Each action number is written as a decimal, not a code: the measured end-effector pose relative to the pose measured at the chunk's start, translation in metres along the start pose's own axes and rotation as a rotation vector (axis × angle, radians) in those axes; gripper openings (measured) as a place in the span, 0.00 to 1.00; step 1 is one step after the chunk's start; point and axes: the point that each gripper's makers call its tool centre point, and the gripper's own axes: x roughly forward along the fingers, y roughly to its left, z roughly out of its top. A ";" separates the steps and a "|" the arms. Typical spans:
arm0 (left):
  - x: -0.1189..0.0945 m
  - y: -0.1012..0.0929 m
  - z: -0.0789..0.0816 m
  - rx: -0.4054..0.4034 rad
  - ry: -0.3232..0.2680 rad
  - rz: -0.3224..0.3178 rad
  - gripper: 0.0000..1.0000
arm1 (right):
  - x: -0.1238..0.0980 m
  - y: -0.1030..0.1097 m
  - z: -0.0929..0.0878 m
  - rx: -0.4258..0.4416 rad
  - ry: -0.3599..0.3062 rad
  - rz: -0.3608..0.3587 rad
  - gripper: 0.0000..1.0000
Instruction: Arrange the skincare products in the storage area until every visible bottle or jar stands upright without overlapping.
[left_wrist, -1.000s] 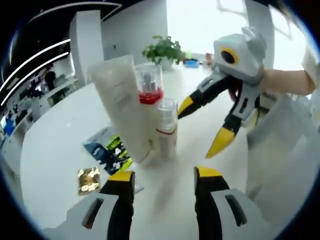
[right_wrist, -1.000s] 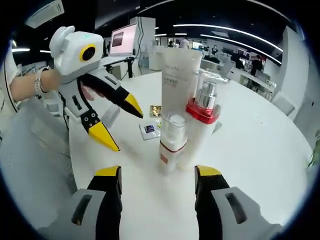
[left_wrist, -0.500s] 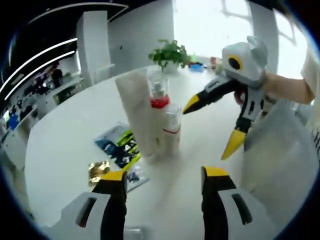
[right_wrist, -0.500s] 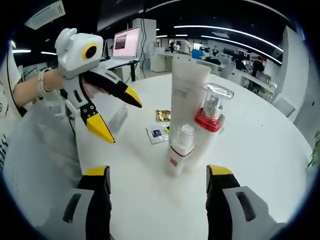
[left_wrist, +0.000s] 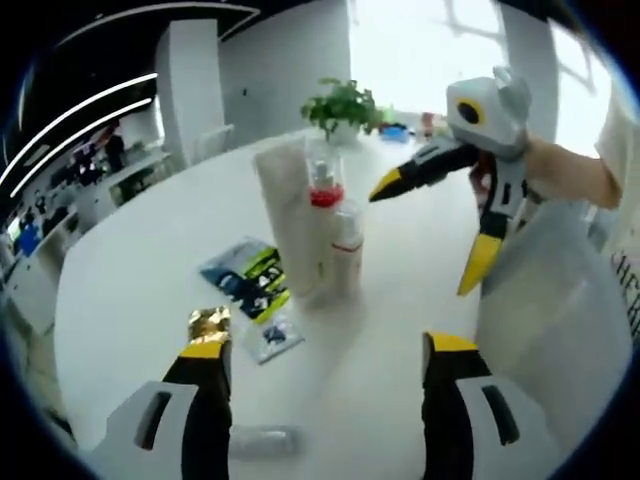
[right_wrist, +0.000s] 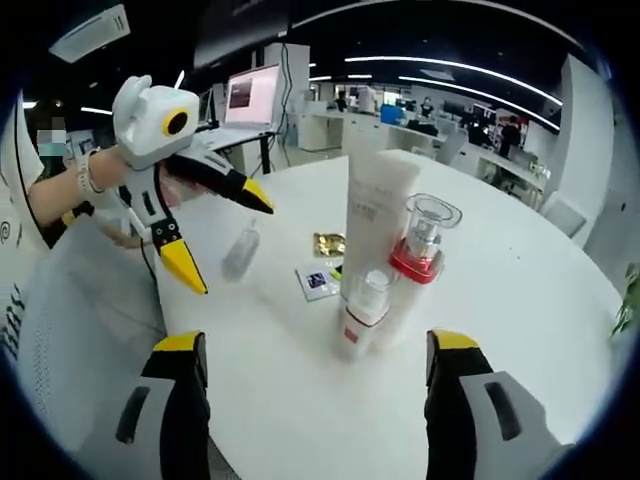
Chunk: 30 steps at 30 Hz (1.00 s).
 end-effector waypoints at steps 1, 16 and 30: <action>-0.003 0.001 0.001 -0.003 -0.005 0.004 0.74 | -0.001 -0.001 0.001 0.004 -0.005 -0.004 0.91; -0.022 0.007 -0.001 -0.017 -0.022 0.035 0.87 | -0.009 0.004 0.013 0.009 -0.021 -0.016 0.99; -0.035 0.001 -0.009 -0.033 -0.030 0.015 0.99 | -0.010 0.016 0.019 -0.026 -0.021 -0.010 1.00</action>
